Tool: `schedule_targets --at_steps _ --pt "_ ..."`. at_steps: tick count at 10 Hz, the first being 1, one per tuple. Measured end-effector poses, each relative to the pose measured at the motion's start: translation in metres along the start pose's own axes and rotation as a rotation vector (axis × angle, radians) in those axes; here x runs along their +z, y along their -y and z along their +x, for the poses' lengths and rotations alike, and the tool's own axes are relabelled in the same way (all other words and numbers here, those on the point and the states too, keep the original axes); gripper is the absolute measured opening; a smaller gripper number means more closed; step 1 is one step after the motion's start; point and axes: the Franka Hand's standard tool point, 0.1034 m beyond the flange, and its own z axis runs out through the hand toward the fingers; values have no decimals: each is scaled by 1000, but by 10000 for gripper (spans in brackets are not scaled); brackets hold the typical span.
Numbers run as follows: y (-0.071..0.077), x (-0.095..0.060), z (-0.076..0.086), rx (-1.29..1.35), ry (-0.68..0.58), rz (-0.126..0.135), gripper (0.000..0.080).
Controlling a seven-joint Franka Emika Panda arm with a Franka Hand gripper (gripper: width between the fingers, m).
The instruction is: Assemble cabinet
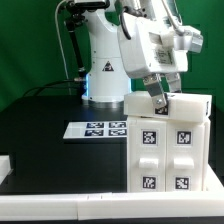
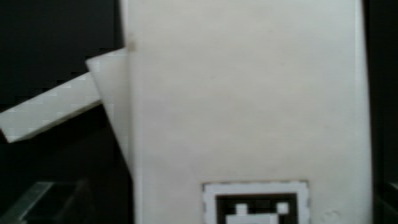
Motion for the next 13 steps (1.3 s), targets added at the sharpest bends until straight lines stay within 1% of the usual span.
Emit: schedule_targets --at_steps 1,2,5,6,9,10,11,12,13 --pt "1 -1 1 -34 2 3 744" --pt "4 -5 -1 -48 11 11 788" --pt "11 -21 -8 -38 51 40 797" --pt "12 -23 -9 -30 58 44 797" --pt "12 -23 -9 -77 56 43 797" --pt "12 -21 -8 -250 42 29 797" --pt "12 -21 -11 -413 36 4 797" --pt "14 -22 -15 -535 39 -14 797" --pt "16 -22 -18 -702 39 -24 797"
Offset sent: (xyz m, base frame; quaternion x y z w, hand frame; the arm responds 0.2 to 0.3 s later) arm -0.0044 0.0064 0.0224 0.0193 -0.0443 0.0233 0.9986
